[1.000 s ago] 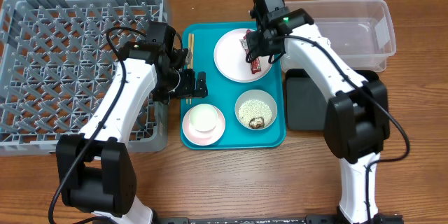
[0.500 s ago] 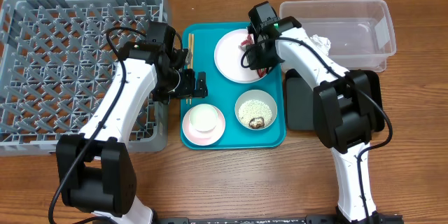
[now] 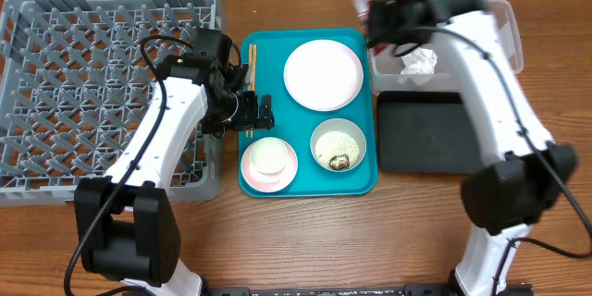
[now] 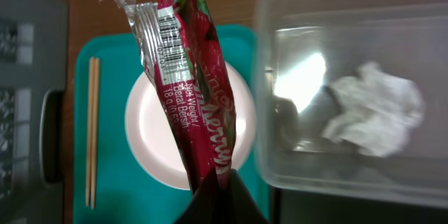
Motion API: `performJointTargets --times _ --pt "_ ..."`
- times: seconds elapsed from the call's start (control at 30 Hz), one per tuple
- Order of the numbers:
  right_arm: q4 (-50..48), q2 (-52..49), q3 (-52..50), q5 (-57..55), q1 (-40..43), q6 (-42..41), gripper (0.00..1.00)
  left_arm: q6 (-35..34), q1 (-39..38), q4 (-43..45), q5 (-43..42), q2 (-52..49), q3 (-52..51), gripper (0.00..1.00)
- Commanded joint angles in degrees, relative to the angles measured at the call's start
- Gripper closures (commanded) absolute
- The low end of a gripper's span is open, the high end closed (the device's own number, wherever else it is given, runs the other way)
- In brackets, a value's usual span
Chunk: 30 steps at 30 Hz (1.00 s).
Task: Sort waste into correct bins and load items into the dishwasher
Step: 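Drop the red wrapper into the clear bin with the right gripper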
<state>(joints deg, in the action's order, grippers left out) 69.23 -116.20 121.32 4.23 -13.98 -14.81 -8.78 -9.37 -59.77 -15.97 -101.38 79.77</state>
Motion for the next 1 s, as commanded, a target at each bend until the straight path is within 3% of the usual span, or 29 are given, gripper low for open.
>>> performJointTargets --times 0.0,0.2,0.23,0.27,0.3,0.33,0.4,0.47,0.7,0.97 --pt "1.14 -0.98 -1.6 -0.26 4.37 -1.73 0.96 1.09 -0.15 0.07 0.31 -0.5 0.63 0.0" --pt "-4.59 -3.26 -7.37 0.02 8.24 -1.73 0.96 1.09 -0.15 0.07 0.31 -0.5 0.63 0.0" --pt "-4.9 -3.48 -7.69 0.17 8.46 -1.7 0.91 1.09 -0.15 0.07 0.31 -0.5 0.63 0.0" --pt "-5.11 -3.52 -7.82 0.15 8.5 -1.62 0.69 1.09 -0.13 0.07 0.31 -0.5 0.63 0.0" --pt "-5.7 -3.52 -7.82 0.46 8.48 -1.33 0.38 1.09 -0.13 0.07 0.31 -0.5 0.63 0.0" --pt "-6.29 -3.48 -7.72 1.16 8.48 -0.7 0.37 1.09 -0.13 0.07 0.31 -0.5 0.63 0.0" --pt "-6.49 -2.99 -6.73 4.44 8.46 3.63 0.47 1.09 -0.13 0.07 0.31 -0.5 0.63 0.0" --pt "-5.51 -1.97 -5.7 7.32 8.48 4.35 0.48 1.09 -0.15 0.07 0.31 -0.5 0.63 0.0" --pt "-1.9 6.8 -5.62 10.78 8.41 3.02 0.42 1.09 -0.13 0.07 0.31 -0.5 0.63 0.0" --pt "9.51 17.59 -5.64 11.08 4.72 3.04 0.35 1.09 -0.13 0.07 0.31 -0.5 0.63 0.0"
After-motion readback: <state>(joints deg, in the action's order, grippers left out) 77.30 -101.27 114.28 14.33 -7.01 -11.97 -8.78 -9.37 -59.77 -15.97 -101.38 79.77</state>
